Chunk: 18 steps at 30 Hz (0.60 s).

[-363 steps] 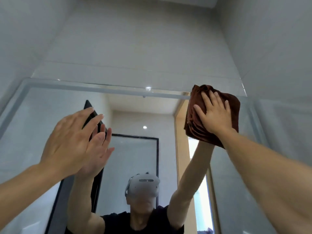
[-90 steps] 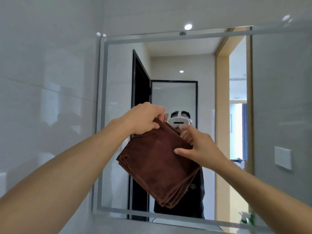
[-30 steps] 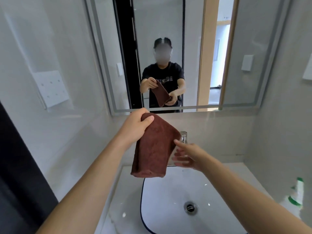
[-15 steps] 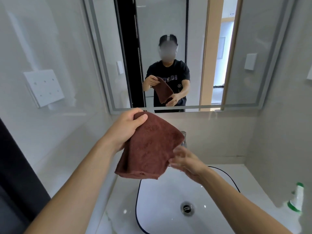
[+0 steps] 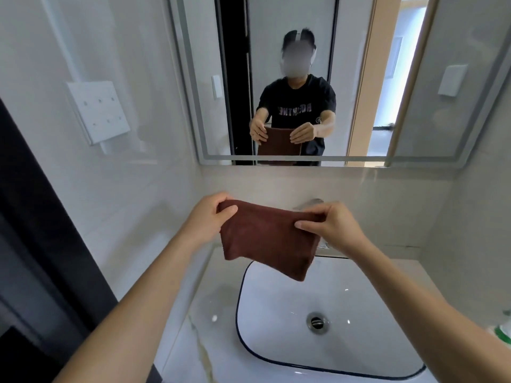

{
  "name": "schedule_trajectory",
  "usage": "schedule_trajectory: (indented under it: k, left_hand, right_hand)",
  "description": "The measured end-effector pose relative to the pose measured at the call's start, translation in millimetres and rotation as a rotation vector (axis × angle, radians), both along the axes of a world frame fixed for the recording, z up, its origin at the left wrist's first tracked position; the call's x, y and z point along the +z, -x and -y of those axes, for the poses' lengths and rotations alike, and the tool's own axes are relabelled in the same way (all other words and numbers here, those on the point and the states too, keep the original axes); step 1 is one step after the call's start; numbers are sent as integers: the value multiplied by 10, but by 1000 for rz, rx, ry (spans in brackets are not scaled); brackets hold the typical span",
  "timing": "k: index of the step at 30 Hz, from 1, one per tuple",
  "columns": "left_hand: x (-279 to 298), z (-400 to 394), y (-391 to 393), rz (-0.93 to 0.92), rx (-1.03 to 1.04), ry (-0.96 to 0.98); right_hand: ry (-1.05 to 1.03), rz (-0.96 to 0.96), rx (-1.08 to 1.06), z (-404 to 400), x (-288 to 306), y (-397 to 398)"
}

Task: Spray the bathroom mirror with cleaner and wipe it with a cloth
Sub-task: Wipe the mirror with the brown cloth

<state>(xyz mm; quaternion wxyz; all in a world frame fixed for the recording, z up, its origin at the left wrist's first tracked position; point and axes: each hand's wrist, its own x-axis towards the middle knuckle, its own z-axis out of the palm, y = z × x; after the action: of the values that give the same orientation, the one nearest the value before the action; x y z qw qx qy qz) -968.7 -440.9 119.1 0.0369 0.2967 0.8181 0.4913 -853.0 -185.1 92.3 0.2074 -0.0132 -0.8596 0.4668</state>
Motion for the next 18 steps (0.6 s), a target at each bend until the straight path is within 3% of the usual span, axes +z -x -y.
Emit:
schedule_trajectory:
  k: [4, 10, 14, 18]
  left_hand:
    - [-257, 137, 101, 8, 11, -31]
    - [-632, 364, 141, 149, -47, 4]
    - [-1004, 463, 177, 316, -175, 211]
    - [-1383, 334, 217, 378, -287, 444]
  right_hand:
    - [-131, 98, -44, 198, -92, -68]
    - [122, 366, 38, 548, -445, -291]
    - [304, 641, 159, 767, -858, -500]
    - [285, 805, 58, 832, -1247, -549]
